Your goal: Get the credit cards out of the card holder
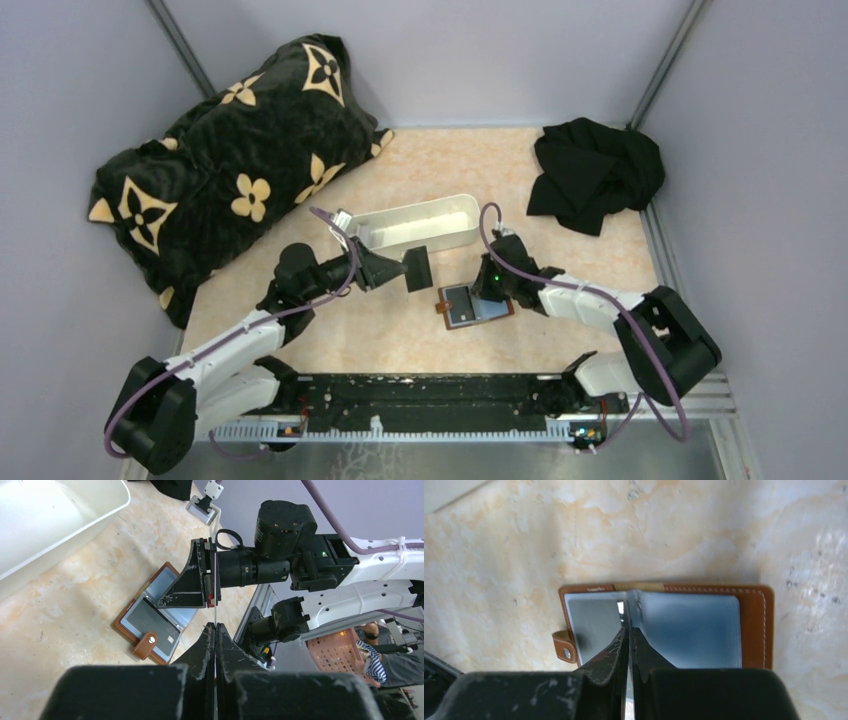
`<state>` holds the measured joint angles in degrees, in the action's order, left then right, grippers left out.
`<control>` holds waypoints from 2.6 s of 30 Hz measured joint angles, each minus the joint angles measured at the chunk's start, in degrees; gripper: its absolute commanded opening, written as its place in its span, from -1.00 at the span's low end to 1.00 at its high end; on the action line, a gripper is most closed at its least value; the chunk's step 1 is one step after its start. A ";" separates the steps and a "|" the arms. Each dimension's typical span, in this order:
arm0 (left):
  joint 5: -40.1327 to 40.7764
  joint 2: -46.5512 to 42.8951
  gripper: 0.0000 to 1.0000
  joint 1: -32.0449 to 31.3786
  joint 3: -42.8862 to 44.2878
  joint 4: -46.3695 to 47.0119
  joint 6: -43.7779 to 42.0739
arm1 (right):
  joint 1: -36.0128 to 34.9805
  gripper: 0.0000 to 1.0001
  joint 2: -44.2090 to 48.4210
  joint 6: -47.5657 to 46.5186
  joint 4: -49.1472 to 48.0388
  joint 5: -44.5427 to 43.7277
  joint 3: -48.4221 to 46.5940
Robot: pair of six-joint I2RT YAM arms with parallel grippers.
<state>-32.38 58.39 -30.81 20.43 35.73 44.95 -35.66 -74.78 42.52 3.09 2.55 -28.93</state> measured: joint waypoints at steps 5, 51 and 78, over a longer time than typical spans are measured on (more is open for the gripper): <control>1.11 -4.35 -1.00 0.39 -0.55 -2.49 -1.18 | 0.70 -0.89 -1.16 -1.95 0.11 1.01 -3.74; -8.35 12.57 -1.00 1.66 -2.54 31.91 12.26 | -4.33 -1.00 16.31 2.01 -25.27 18.29 -1.62; 21.35 -9.35 0.99 2.29 13.20 -26.82 -11.61 | -6.78 -1.00 -14.75 -8.00 4.90 0.55 -45.72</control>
<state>-11.03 49.04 -28.51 33.63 8.91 33.34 -42.44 -89.54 34.52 7.99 3.09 -74.65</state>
